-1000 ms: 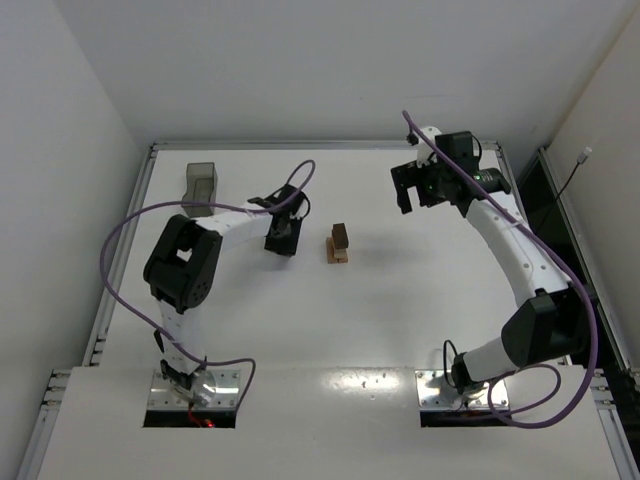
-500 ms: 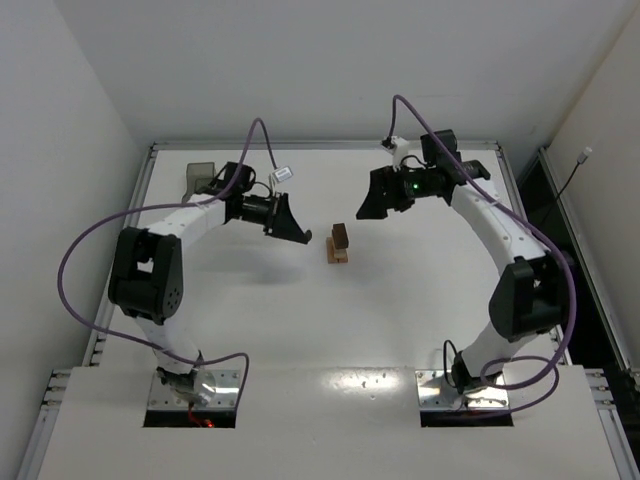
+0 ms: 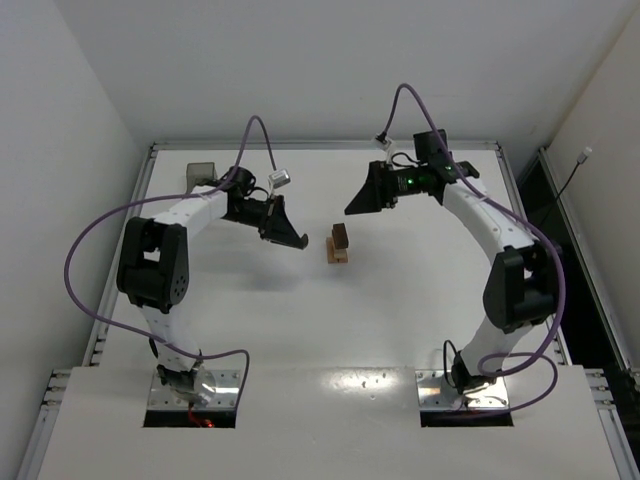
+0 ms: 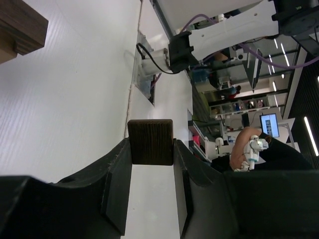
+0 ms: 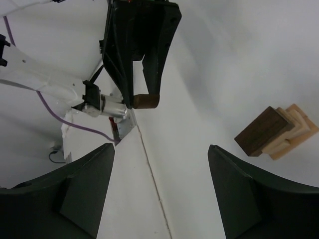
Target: Build the wood block tower
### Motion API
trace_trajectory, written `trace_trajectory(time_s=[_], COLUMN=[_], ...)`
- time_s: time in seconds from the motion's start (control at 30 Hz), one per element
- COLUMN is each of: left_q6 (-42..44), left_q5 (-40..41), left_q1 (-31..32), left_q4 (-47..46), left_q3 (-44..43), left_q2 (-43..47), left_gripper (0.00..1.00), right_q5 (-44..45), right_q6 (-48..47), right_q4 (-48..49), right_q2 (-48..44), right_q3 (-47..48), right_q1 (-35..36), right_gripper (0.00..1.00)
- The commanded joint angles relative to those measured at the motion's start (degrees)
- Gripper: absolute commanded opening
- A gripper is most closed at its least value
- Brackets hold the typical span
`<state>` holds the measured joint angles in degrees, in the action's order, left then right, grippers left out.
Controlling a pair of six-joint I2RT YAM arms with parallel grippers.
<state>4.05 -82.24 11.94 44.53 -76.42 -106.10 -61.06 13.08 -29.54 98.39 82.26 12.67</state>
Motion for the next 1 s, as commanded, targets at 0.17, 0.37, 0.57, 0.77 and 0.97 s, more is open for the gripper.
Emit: trace_trajectory(time_s=[0.17, 0.37, 0.57, 0.77, 0.97], left_q6=[2.27, 1.13, 0.43, -2.21, -3.44], left_q5=[-10.58, -10.58, -10.58, -10.58, -10.58], left_q1=[-0.43, 0.62, 2.29, 3.43, 3.44], left_q4=[-0.06, -0.06, -1.29, -3.40, -4.63], left_q3=[-4.96, -5.58, -5.58, -4.44, -3.91], left_q2=[1.16, 1.78, 2.83, 4.59, 5.12], left_gripper=[0.00, 0.00, 0.00, 0.00, 0.00], right_q5=[-3.81, -3.81, -3.81, -3.81, -4.42], right_q6=[5.46, 6.69, 7.22, 7.22, 7.22], right_q4=[8.01, 8.53, 8.53, 8.01, 8.01], right_q2=[-1.28, 1.18, 3.04, 4.27, 5.41], right_q3=[-4.04, -1.49, -0.87, 0.88, 2.02], right_q1=[5.43, 7.81, 8.95, 10.01, 10.54], right_gripper=[0.69, 0.66, 0.66, 0.68, 0.68])
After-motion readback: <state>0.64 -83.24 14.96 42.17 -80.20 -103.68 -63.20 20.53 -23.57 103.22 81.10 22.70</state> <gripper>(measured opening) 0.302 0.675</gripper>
